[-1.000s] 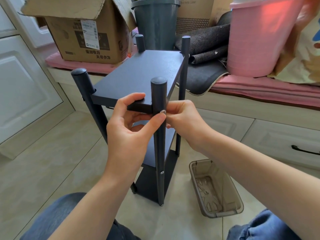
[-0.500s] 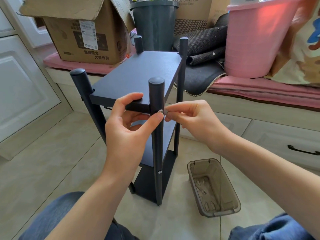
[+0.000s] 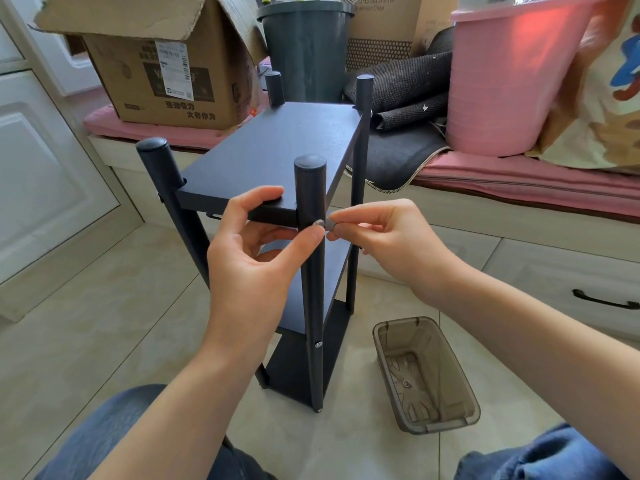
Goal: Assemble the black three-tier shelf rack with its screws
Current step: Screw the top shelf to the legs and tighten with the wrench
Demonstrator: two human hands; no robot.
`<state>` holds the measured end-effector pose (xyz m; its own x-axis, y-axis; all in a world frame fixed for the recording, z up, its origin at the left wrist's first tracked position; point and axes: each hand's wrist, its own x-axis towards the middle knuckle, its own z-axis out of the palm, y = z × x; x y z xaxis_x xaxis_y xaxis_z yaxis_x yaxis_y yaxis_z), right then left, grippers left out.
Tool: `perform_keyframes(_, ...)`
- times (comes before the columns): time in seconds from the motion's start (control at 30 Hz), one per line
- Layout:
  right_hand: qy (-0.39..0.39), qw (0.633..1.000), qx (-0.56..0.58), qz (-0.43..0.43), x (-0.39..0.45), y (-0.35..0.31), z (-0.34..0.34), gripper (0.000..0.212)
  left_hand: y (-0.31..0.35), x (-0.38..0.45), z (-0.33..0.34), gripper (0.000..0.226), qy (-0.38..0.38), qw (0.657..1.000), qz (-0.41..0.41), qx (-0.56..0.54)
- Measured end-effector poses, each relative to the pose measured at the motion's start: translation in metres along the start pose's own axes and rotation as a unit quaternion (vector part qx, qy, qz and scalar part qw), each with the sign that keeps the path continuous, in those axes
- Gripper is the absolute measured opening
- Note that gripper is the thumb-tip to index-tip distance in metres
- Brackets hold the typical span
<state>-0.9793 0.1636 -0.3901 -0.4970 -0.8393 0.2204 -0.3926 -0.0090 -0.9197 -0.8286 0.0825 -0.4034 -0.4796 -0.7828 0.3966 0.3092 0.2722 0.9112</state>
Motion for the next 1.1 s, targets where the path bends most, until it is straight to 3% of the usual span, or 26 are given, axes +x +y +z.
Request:
perform_keyframes(0.3, 0.009, 0.999, 0.011, -0.035, 0.003, -0.001, 0.003, 0.036, 0.000, 0.001, -0.002, 0.046, -0.005, 1.000, -0.005, -0.004)
perform_keyframes(0.5, 0.035, 0.998, -0.018, -0.052, 0.003, 0.000, 0.004, 0.026, 0.001, 0.001, -0.002, 0.046, -0.005, 1.000, -0.011, -0.006)
perform_keyframes(0.77, 0.047, 0.997, -0.022, -0.055, 0.005, 0.001, 0.007, 0.033, 0.003, 0.001, -0.002, 0.046, 0.000, 1.000, -0.015, -0.009)
perform_keyframes(0.93, 0.049, 0.997, -0.028, -0.049, 0.008, 0.003, 0.009, 0.016, 0.004, 0.001, -0.002, 0.045, 0.002, 1.000, -0.018, -0.010)
perform_keyframes(1.1, 0.040, 0.997, -0.040, -0.057, 0.009, 0.001, 0.011, 0.021, 0.004, 0.001, -0.004, 0.045, 0.003, 1.000, -0.020, -0.009)
